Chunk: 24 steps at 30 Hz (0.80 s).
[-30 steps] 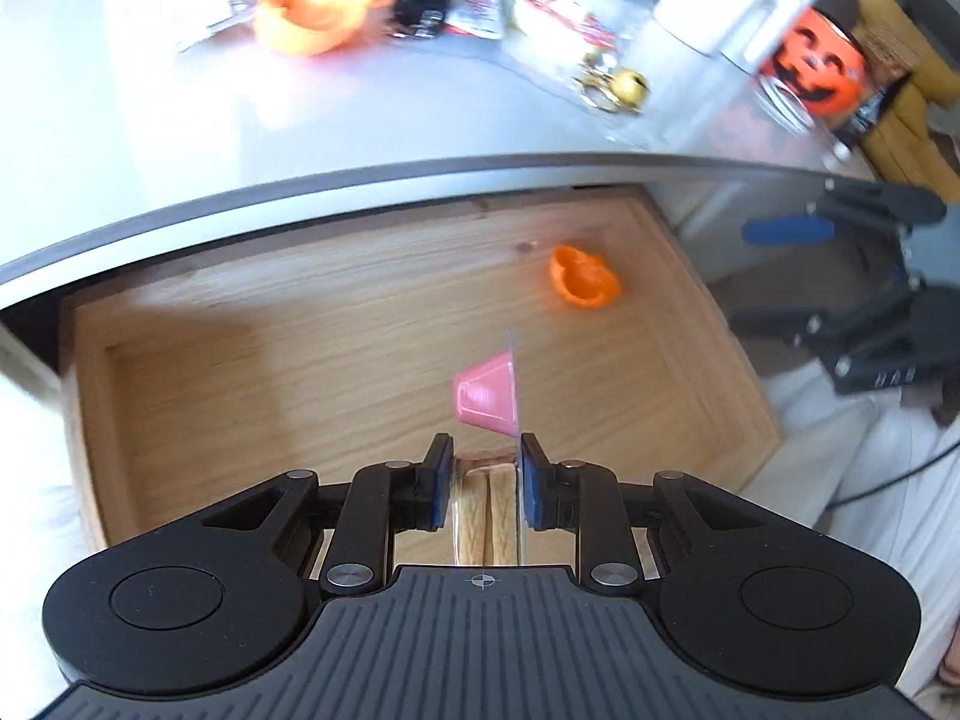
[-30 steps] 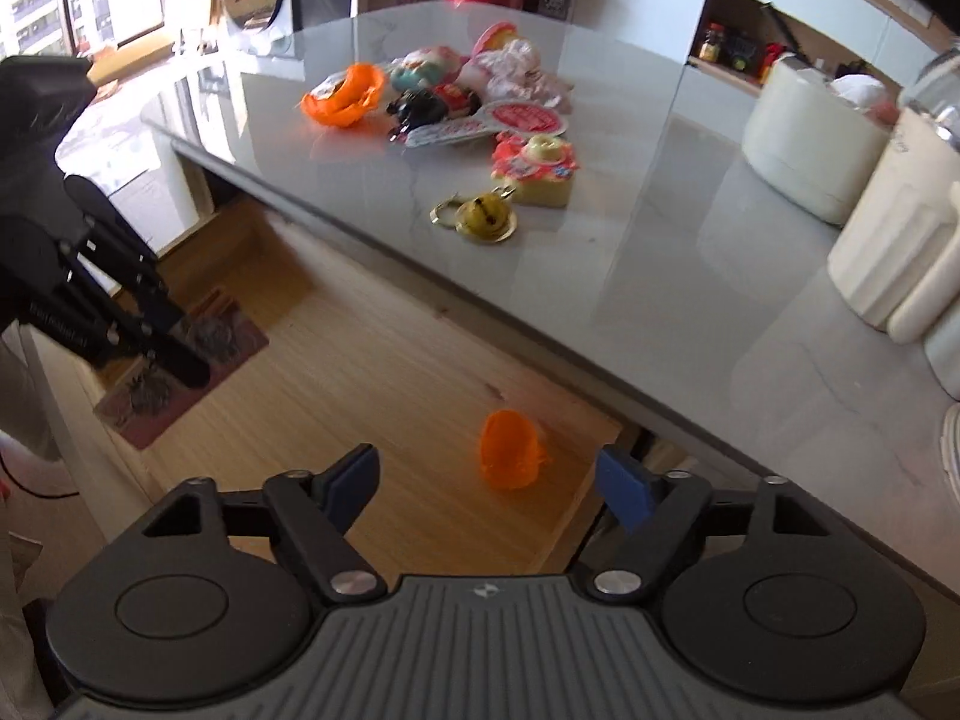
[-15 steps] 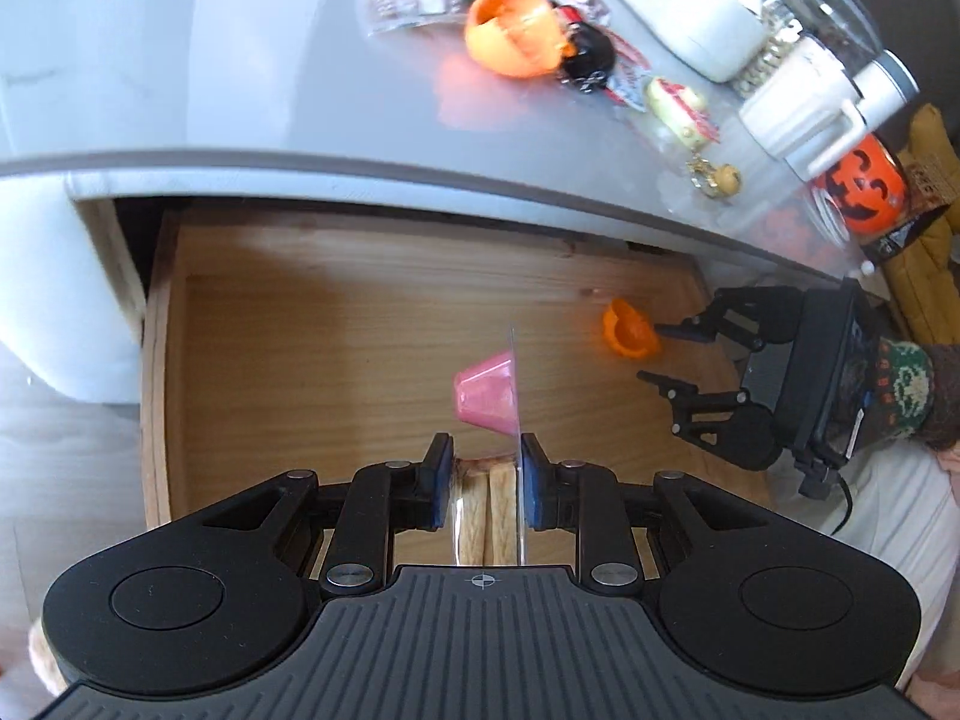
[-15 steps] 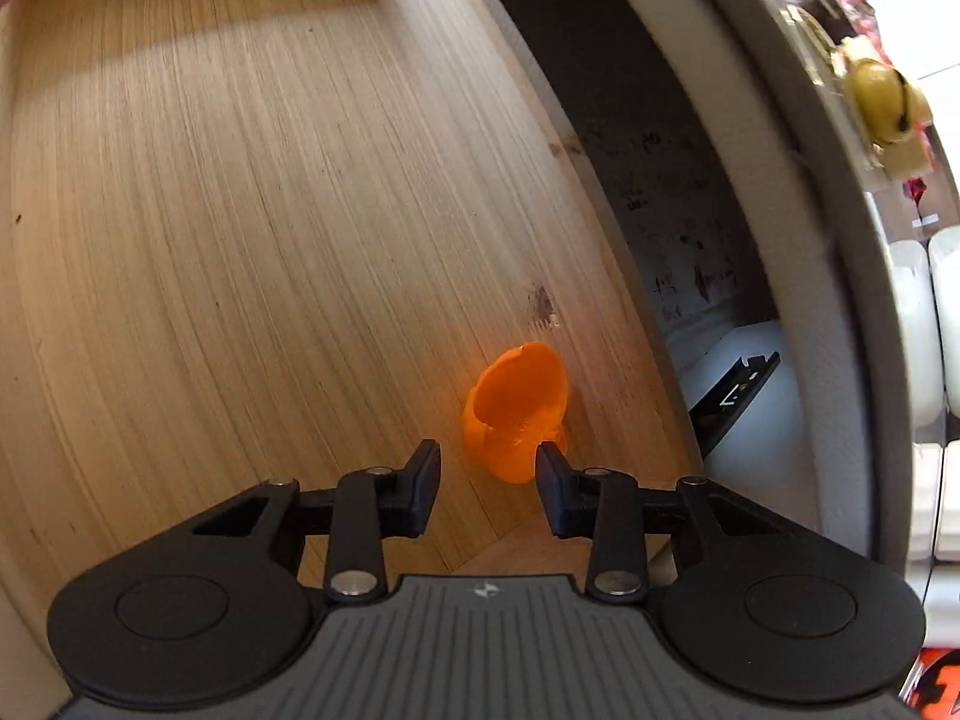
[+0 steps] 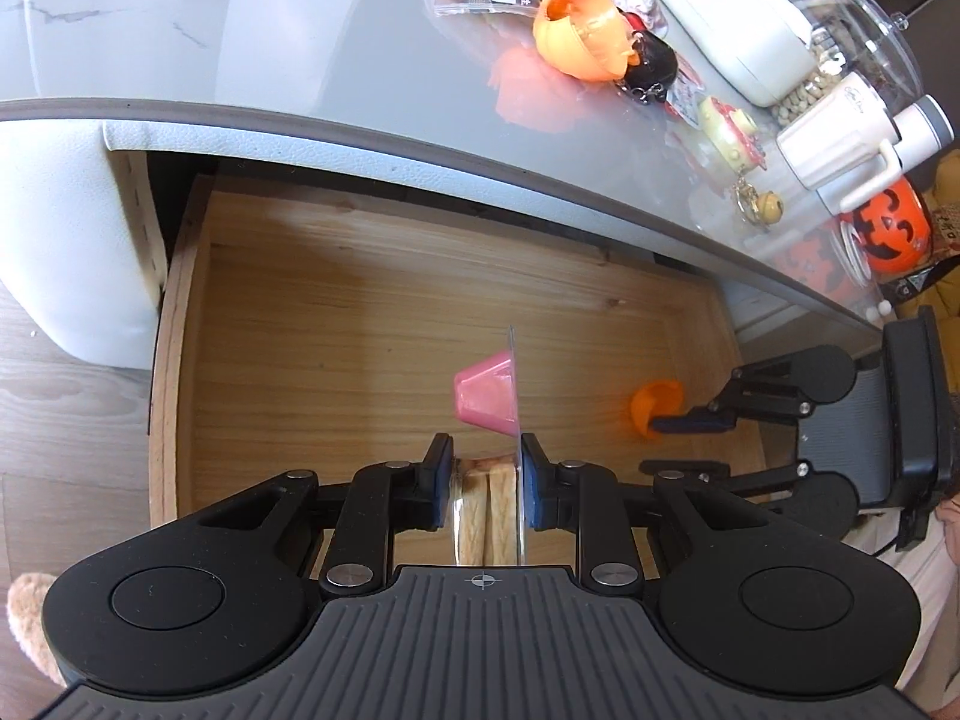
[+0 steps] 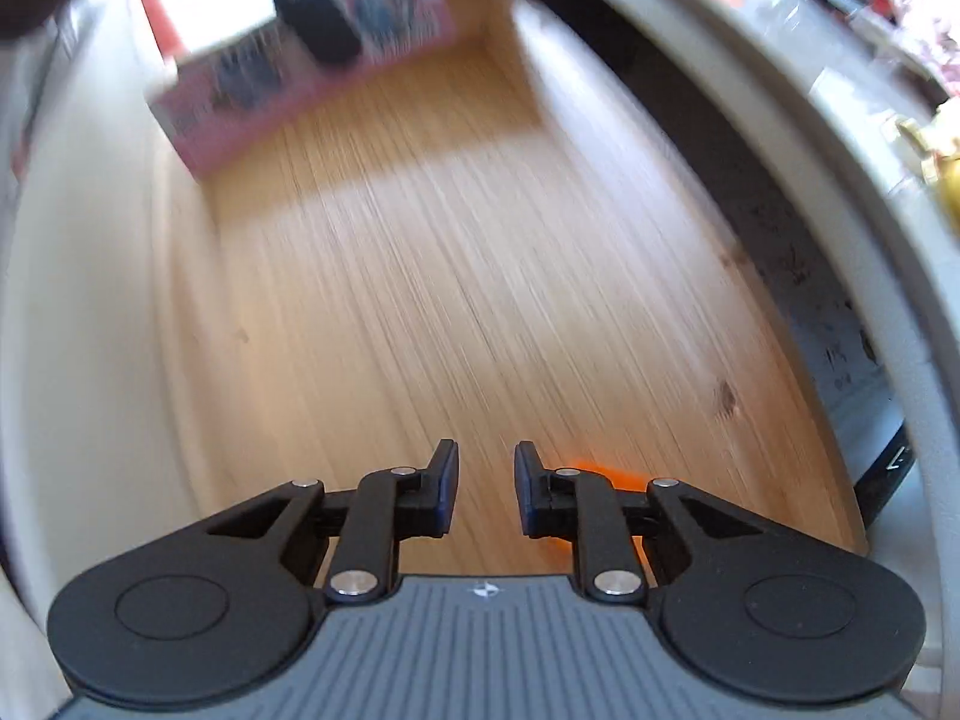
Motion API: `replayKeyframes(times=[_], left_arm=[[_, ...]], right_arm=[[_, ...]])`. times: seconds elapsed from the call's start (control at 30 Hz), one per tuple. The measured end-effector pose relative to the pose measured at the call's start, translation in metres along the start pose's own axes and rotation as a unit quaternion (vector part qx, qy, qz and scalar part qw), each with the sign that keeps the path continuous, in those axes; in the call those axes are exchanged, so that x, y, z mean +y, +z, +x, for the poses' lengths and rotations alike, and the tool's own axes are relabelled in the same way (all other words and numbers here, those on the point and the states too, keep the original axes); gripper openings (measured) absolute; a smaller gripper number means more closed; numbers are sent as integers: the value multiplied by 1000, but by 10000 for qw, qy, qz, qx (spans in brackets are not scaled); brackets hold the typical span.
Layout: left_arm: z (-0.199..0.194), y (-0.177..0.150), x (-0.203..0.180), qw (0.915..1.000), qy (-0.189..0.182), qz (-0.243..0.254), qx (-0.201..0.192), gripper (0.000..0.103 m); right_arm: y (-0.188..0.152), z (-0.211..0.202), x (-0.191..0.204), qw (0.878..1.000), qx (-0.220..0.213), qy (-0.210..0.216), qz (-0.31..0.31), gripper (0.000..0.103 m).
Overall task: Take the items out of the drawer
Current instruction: 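Hold the pink box with left tool while right tool grasps the orange cup in the drawer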
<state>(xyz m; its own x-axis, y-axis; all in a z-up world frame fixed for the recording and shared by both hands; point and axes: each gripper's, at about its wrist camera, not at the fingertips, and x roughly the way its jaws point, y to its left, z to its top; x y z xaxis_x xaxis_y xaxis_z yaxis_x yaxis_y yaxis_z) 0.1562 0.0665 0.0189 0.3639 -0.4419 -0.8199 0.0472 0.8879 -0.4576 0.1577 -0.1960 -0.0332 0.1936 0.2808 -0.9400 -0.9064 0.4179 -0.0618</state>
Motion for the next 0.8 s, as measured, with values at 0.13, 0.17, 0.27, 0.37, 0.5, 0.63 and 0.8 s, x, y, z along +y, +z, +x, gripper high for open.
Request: replayKeyframes(times=[0.13,0.17,0.27,0.37,0.5,0.63,0.8], left_arm=[[1,0,0,10000,79,5,15,26],[1,0,1,10000,90,-2,9,26],[0,0,2,9999,153,-4,-1,26],[1,-1,3,9998,184,0,28,26],[3,-2,0,9998,192,60,87,26],[5,-3,0,9996,231,48,140,26],[5,-4,1,9996,240,42,173,26]], right_arm=[[-5,2,-18,9975,123,-514,480,54],[-6,6,-24,9960,230,-683,533,63],[-7,17,-32,9922,562,-843,724,68],[-8,22,-37,9904,652,-802,917,73],[-9,23,-50,9862,690,-986,1138,80],[-6,26,-53,9853,738,-1046,1132,80],[-4,35,-57,9826,865,-1269,1042,80]])
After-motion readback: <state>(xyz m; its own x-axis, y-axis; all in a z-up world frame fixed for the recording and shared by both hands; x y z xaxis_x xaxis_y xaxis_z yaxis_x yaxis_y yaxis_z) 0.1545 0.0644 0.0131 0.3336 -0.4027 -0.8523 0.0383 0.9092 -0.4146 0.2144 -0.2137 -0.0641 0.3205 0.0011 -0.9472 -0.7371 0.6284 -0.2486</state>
